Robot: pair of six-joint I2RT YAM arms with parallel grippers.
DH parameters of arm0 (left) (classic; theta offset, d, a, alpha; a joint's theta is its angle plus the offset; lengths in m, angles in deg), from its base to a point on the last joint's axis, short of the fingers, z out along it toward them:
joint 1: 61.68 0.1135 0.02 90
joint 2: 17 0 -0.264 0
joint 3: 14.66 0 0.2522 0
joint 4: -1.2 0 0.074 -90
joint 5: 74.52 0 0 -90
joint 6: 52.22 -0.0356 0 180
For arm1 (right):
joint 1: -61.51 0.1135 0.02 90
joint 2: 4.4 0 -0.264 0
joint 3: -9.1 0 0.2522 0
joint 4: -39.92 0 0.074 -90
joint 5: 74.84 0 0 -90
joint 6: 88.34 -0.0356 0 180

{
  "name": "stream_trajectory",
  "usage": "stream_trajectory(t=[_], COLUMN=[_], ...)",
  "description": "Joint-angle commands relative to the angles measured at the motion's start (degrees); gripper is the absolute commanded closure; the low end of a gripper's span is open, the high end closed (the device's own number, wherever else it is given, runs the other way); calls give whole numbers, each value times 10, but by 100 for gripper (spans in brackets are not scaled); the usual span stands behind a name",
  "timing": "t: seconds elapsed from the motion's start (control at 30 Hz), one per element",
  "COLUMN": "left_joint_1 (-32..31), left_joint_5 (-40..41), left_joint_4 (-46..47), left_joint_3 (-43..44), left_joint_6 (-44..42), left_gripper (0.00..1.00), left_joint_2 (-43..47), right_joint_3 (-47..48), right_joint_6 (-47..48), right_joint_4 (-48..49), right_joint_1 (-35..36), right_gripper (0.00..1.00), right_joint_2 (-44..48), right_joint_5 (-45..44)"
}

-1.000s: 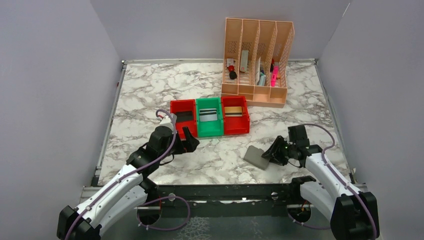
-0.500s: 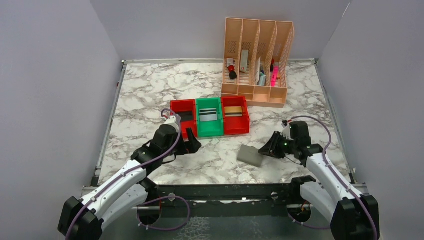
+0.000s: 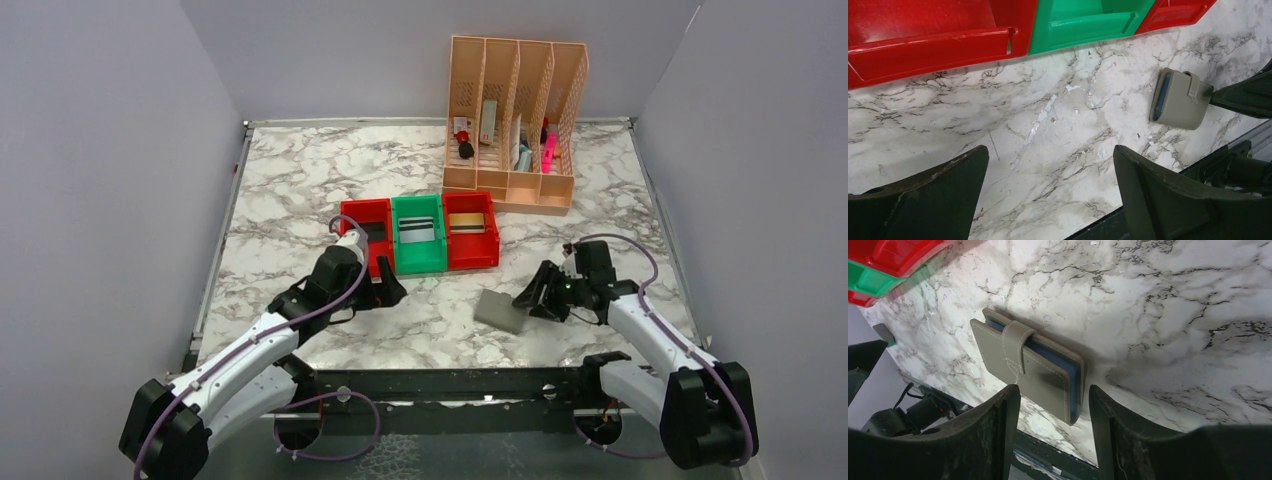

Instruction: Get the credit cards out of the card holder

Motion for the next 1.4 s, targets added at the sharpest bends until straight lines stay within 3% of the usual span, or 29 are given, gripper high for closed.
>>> stream_trajectory(t=[0.0, 0.3, 0.57, 0.73, 0.93, 1.2, 1.37], left_joint_1=[0, 0, 0, 0, 0, 0, 0], left_joint_5=[-28, -25, -33, -38, -43, -18, -6], left_joint_4=[19, 40, 51, 54, 53, 51, 46], left_joint_3=[26, 8, 12, 21, 32, 40, 51], left_joint_6=[2, 7, 8, 0, -1, 4, 3], left_gripper=[1, 1, 1, 1, 1, 1, 1], left_joint_2=[-8, -24, -53, -70, -86, -76, -75], right_joint_3=[9, -7, -17, -10, 20, 96, 135], right_joint_6=[-5, -6, 7, 18, 43, 116, 119], right_joint_4=[6, 93, 140, 159, 152, 42, 20], right_joint_1=[2, 3, 2, 2, 2, 29, 139], right_gripper=[45, 69, 72, 98, 99, 99, 99], right_joint_2=[10, -45, -95, -97, -36, 66, 75], right_joint_5=[-21, 40, 88, 110, 119, -19, -159])
